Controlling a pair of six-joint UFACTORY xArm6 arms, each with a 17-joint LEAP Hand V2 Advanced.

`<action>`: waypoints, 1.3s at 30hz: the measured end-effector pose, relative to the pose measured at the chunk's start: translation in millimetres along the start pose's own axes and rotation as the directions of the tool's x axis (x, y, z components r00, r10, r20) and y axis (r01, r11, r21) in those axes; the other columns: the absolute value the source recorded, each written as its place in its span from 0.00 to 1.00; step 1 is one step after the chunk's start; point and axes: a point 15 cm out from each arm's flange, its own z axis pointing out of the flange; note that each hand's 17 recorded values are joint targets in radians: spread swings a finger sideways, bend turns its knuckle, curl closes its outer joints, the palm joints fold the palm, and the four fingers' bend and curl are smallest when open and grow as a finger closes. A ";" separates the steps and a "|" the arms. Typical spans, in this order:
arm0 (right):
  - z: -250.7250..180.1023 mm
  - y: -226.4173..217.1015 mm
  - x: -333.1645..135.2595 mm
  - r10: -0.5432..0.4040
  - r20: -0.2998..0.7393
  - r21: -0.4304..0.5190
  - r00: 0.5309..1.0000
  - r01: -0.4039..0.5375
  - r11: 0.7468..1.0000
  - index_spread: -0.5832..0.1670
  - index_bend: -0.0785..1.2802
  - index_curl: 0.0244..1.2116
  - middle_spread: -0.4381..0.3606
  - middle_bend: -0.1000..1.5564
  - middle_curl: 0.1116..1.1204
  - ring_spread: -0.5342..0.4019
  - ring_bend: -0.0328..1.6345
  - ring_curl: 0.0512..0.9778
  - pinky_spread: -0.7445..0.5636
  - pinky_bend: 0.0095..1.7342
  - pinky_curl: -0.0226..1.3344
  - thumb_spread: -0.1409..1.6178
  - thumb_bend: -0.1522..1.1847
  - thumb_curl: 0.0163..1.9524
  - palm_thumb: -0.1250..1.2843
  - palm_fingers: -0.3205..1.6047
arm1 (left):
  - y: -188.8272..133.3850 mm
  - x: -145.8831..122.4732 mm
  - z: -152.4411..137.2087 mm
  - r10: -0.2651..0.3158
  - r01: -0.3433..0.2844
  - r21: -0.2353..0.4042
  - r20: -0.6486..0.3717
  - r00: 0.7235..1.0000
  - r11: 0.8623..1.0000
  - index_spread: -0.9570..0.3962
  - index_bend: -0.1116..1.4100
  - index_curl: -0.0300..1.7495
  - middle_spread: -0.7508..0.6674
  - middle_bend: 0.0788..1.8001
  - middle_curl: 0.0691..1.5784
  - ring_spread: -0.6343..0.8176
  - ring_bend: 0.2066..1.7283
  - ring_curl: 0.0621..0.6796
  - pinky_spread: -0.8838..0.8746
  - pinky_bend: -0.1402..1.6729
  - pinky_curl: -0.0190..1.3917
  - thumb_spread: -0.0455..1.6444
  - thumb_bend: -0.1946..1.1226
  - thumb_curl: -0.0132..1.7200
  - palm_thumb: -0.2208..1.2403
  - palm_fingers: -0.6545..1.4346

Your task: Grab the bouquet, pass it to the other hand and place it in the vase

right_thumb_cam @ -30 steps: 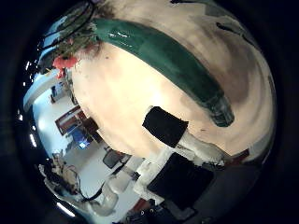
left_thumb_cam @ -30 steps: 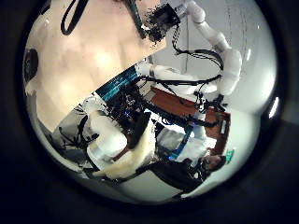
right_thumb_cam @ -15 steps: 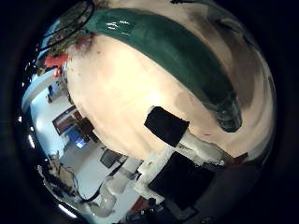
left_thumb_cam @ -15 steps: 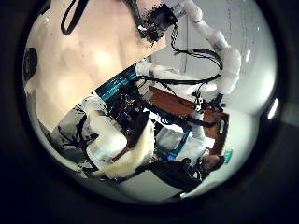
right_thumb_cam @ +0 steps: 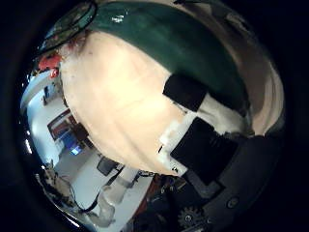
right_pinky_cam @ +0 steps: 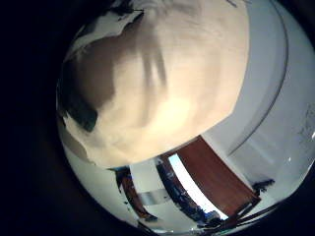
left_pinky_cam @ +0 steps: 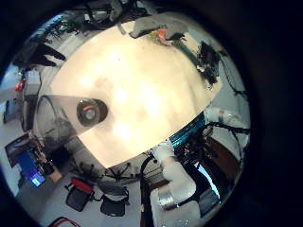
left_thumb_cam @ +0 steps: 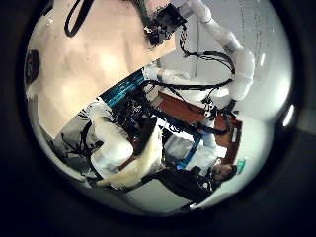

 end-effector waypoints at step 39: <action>-257.5 78.9 22.2 -0.179 0.294 0.642 0.939 -0.055 0.765 0.44 0.88 0.74 0.38 0.86 0.69 0.37 0.90 0.65 0.43 0.83 0.39 0.60 0.13 0.40 0.91 0.77 | 1.5 -5.7 -10.0 -0.021 0.021 0.009 -0.009 1.000 1.000 0.71 0.20 0.25 0.78 0.05 0.13 0.84 0.11 0.25 0.88 0.22 0.14 0.70 0.13 0.17 0.34 0.37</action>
